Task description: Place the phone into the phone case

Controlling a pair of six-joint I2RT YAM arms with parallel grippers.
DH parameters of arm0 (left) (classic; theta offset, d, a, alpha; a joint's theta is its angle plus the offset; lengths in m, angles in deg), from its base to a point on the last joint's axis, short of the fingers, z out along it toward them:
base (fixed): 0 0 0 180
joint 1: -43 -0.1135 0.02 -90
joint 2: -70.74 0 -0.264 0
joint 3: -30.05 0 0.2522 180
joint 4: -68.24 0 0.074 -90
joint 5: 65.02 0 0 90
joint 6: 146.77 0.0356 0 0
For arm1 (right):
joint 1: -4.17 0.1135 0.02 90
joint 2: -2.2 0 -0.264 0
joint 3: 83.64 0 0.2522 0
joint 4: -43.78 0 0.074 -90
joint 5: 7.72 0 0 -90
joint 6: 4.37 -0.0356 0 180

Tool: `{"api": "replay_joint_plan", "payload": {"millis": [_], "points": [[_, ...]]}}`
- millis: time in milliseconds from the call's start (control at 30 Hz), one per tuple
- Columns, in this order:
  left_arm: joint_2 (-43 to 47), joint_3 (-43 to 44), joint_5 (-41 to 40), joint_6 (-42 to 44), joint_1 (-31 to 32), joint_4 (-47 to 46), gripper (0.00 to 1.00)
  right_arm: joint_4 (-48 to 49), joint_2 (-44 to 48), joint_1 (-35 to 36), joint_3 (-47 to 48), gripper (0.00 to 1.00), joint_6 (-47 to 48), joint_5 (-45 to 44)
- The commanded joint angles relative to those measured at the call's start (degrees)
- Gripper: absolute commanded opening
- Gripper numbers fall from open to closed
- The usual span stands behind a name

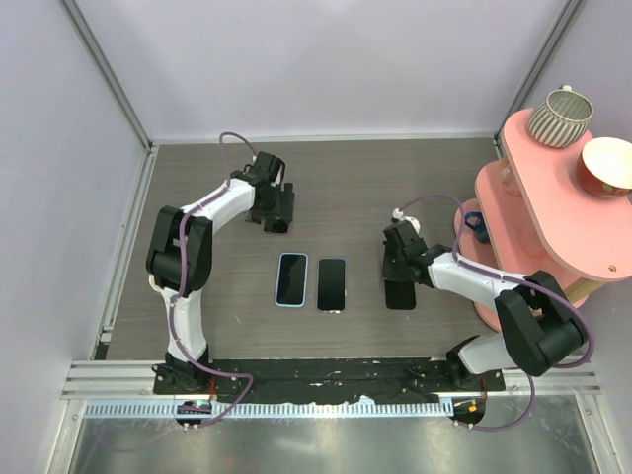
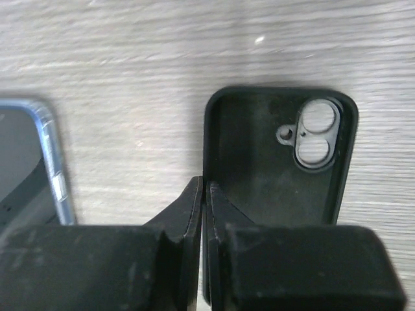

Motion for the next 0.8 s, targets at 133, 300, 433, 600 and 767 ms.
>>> {"api": "replay_joint_plan", "payload": {"millis": [133,300,433,600,767], "points": [[-3.23,8.8,1.88,3.56,-0.25,-0.34,0.86,5.59,3.06,5.98,-2.86,0.07,-6.56,1.46],[-5.08,9.34,2.31,6.28,-0.25,-1.3,0.88,7.44,1.74,9.4,-2.95,0.07,-11.21,0.94],[-6.22,9.43,1.79,7.16,-0.25,-1.3,0.9,8.15,1.48,10.02,-2.34,0.17,-13.07,0.84],[-8.33,9.6,1.26,8.04,-0.25,-0.95,0.93,4.56,4.55,10.02,0.21,0.5,-13.16,0.15],[-9.21,8.82,1.44,9.18,-0.16,-1.65,0.92,1.82,11.4,9.94,2.5,0.88,-11.41,-0.91]]}}
